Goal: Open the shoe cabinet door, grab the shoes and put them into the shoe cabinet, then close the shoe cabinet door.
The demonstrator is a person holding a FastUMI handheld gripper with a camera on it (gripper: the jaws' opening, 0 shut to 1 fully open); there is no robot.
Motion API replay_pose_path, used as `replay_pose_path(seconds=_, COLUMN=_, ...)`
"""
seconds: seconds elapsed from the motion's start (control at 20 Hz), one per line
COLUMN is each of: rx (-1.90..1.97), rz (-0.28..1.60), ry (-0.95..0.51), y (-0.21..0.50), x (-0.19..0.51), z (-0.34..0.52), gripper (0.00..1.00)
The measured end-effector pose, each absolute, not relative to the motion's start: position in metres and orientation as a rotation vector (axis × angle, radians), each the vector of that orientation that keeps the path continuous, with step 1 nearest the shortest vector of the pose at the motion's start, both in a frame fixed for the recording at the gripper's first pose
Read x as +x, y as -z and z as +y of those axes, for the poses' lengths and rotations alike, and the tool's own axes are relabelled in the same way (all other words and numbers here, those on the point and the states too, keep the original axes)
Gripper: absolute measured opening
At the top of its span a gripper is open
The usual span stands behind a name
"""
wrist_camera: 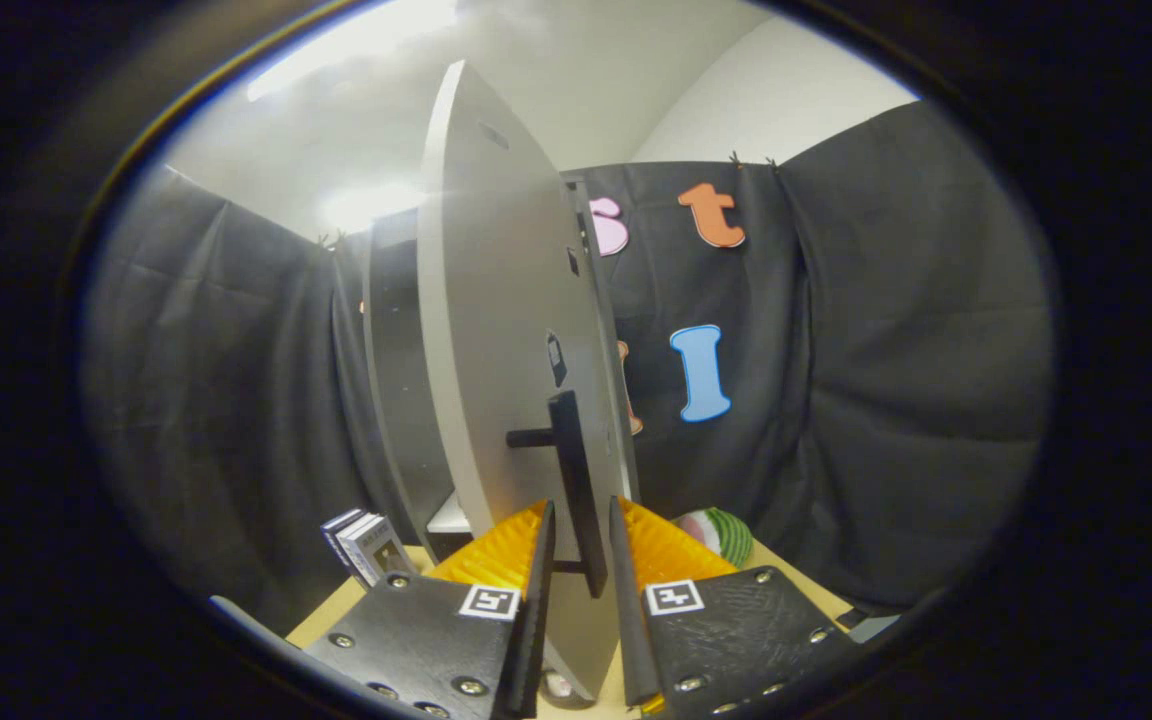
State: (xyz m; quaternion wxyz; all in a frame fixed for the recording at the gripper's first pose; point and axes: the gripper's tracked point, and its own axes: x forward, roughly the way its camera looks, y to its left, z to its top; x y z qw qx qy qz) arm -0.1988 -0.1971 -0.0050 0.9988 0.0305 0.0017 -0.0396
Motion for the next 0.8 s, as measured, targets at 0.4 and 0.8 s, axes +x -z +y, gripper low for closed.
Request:
replay_pose_path(seconds=0.4, rx=0.088, rz=-0.019, ry=0.188, y=-0.004, x=-0.214, z=-0.266, gripper=0.25)
replay_pose_path(seconds=0.8, rx=0.08, rz=-0.055, ry=0.237, y=-0.012, x=-0.227, z=-0.289, gripper=0.25)
